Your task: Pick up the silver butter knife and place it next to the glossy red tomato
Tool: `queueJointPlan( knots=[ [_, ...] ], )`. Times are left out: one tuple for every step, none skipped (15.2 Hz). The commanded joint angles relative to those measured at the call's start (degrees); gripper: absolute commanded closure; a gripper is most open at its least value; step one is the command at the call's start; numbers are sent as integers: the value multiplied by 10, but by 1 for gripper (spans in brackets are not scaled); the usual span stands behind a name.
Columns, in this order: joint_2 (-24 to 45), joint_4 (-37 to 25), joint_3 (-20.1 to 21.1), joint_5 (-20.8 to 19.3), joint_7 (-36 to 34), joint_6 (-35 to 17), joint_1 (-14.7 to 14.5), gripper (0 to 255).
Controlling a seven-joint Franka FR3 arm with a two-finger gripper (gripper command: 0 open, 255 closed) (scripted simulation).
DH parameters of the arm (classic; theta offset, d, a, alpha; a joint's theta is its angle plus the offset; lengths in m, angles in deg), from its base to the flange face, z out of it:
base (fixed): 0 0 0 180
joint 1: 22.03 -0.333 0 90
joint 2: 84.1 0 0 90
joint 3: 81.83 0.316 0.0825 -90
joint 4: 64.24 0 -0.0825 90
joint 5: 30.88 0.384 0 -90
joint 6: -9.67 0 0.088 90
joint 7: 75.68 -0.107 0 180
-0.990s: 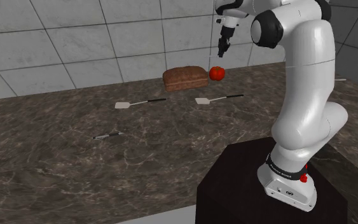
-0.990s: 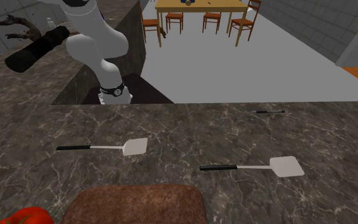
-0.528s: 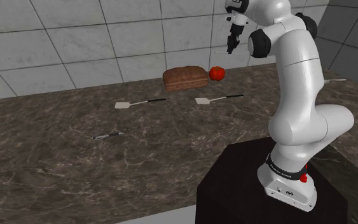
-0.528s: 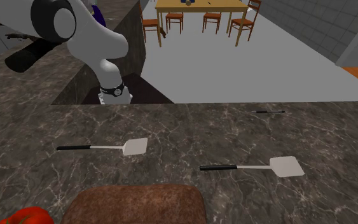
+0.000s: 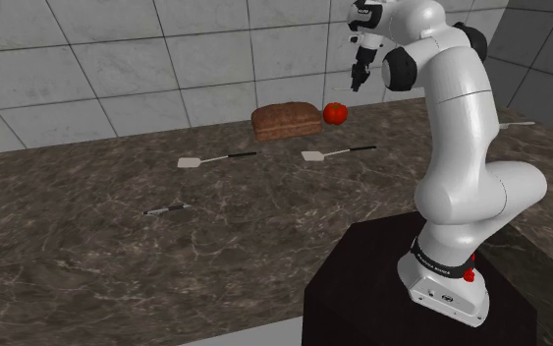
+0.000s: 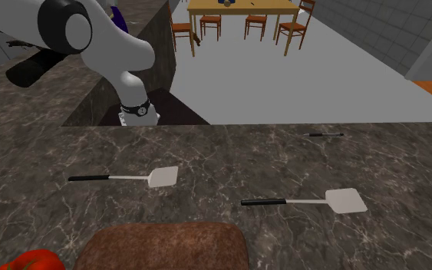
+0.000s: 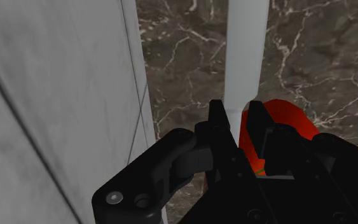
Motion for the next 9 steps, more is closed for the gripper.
queueJointPlan(
  knots=[
    [-4,22,-1,0,5,-17,-4,255],
    [-5,31,-1,0,7,-24,-6,255],
    [-6,40,-1,0,9,-32,-8,255],
    [-6,48,-1,1,11,-40,-9,255],
    [-6,56,-1,1,13,-47,-11,255],
    [-6,64,-1,1,15,-55,-12,255],
    [-6,71,0,2,17,-62,-13,255],
    [-5,78,0,3,19,-69,-14,255],
    [-5,85,0,3,21,-76,-15,255]
  ],
)
